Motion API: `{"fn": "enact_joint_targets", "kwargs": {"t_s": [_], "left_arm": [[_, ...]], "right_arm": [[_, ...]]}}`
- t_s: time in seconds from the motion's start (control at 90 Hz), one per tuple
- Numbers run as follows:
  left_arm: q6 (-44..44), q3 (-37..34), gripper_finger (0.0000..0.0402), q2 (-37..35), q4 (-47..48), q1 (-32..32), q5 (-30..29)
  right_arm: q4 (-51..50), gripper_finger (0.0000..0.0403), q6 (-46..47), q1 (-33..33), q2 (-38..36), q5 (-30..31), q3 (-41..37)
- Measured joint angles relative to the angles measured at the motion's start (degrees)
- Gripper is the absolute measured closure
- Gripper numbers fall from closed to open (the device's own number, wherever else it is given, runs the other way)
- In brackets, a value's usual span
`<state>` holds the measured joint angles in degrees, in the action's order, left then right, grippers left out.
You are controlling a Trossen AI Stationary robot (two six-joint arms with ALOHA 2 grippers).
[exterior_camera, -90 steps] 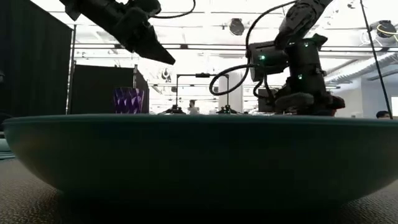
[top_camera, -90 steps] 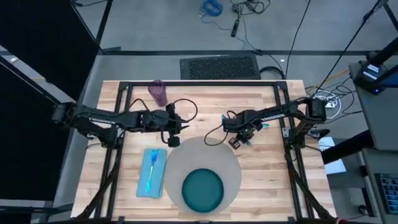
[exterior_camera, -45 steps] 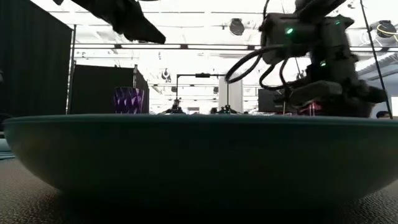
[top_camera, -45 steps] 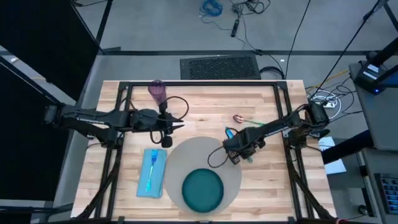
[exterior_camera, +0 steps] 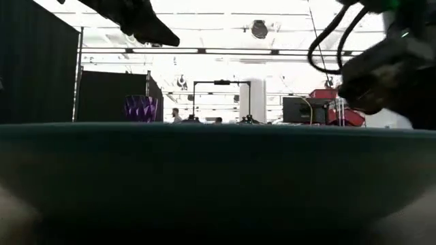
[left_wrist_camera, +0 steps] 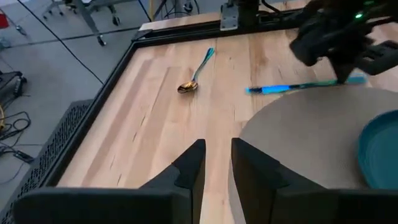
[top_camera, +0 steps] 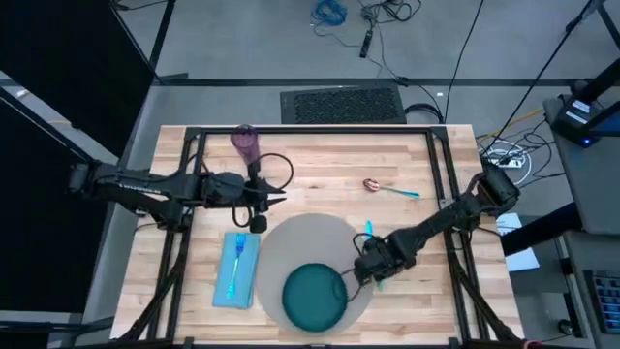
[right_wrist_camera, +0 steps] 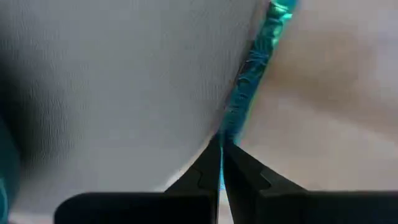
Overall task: Set table place
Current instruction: Move the blue table knife to the right of the gray placemat
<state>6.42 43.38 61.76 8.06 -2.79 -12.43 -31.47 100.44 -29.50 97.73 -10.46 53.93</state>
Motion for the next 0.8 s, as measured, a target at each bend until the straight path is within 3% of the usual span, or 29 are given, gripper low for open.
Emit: {"fn": "enact_joint_targets", "kwargs": {"t_s": [0.356, 0.478, 0.578, 0.8], "left_arm": [[-0.1, 0.0, 0.0338, 0.0, 0.0, 0.0, 0.0], [-0.1, 0.0, 0.0338, 0.0, -0.3, 0.0, 0.0], [-0.1, 0.0, 0.0338, 0.0, -0.4, -0.1, 0.0], [-0.1, 0.0, 0.0338, 0.0, -0.4, -0.8, 0.0]], "right_arm": [[2.0, 0.0403, 7.1, -6.6, 0.0, -1.1, 0.0], [-1.5, 0.0403, 6.7, -6.5, -0.2, 4.5, 0.0], [-4.3, 0.0403, 5.4, -5.4, -1.4, 8.9, 0.0], [-6.1, 0.0375, -3.4, -1.9, -1.9, 8.8, 0.0]]}}
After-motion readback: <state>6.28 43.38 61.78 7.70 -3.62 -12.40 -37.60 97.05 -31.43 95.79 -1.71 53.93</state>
